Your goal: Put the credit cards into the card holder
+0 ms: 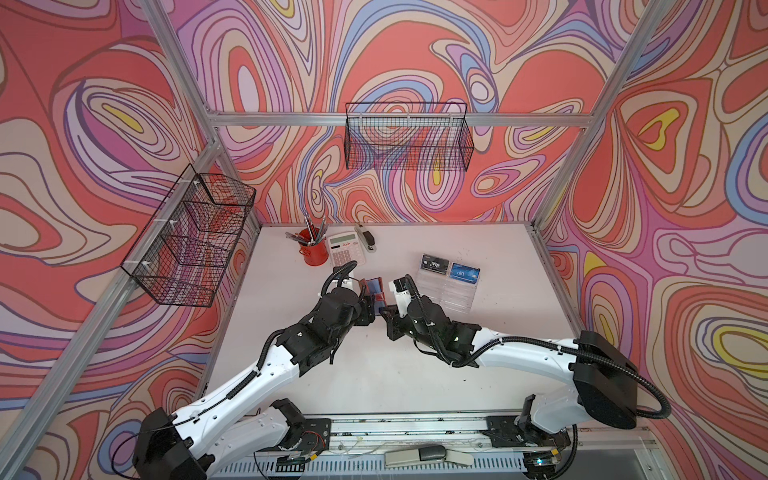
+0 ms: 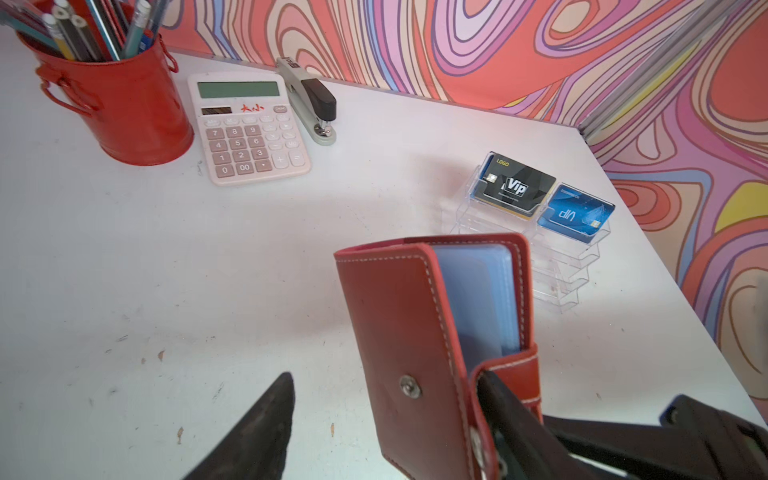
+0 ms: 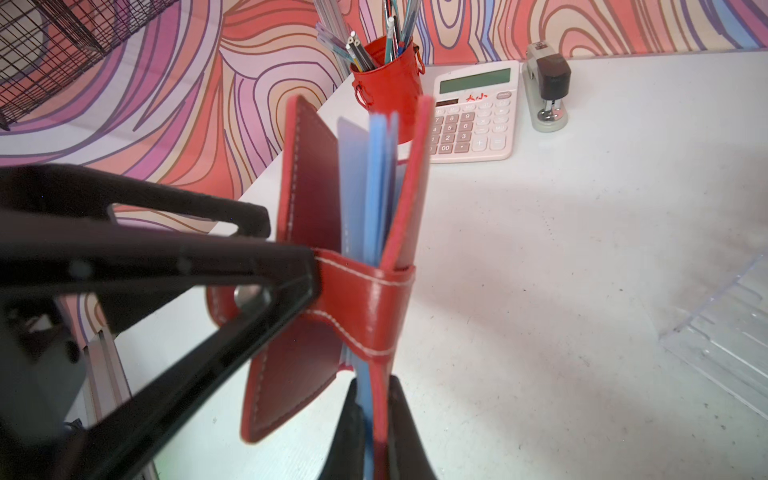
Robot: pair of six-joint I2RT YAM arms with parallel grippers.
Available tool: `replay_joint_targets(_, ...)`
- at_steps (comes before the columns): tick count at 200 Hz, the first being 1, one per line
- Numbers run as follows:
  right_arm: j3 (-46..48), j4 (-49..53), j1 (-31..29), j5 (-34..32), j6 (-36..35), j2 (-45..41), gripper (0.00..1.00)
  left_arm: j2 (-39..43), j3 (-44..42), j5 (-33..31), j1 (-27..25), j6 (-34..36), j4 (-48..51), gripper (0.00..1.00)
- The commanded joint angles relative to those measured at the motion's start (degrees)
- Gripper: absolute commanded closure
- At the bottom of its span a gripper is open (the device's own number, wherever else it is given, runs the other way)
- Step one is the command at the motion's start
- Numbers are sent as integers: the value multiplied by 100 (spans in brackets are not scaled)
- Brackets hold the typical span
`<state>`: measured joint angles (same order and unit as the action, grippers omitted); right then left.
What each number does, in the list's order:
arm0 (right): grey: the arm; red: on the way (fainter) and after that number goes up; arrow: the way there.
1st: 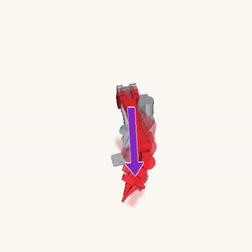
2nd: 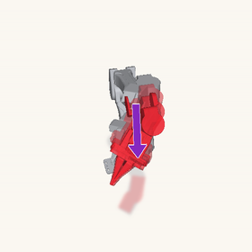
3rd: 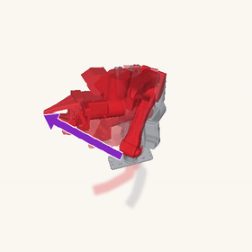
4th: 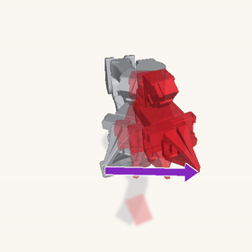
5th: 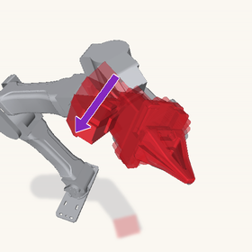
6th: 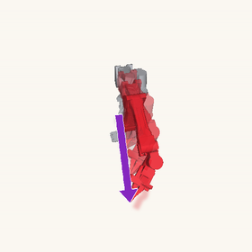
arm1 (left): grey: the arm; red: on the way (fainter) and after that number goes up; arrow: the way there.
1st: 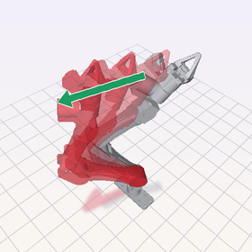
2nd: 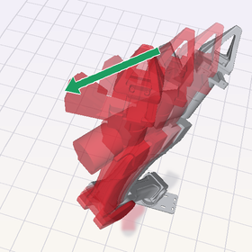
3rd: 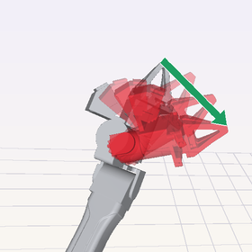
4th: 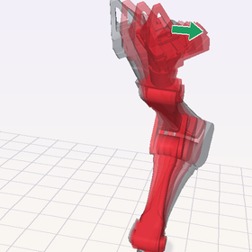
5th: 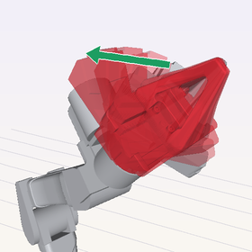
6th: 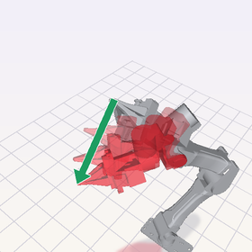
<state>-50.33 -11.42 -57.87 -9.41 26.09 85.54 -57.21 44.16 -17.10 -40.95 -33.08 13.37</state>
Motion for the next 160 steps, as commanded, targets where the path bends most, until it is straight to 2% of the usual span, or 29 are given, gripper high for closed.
replay_joint_targets(1, 145, -322, -39, -129, -46, -312, 100, 118, 9, -744, 87, -163, 436, 36)
replay_joint_targets(23, 205, -347, -40, -217, -23, -362, 100, 199, -25, -847, 128, -254, 504, 43)
replay_joint_targets(50, 255, -388, -32, -268, 5, -413, 100, 342, -167, -640, 188, -260, 306, 49)
replay_joint_targets(84, 356, -480, -33, -296, 76, -478, 100, 396, -281, -290, 279, -260, 126, 51)
replay_joint_targets(131, 496, -710, -33, -115, 49, -571, 100, 284, -366, 543, 408, -197, -388, 51)
replay_joint_targets(146, 514, -730, -31, -113, 52, -582, 100, 267, -414, 731, 429, -192, -515, 55)
replay_joint_targets(160, 515, -730, -32, -113, 54, -593, 100, 287, -489, 890, 464, -201, -653, 63)
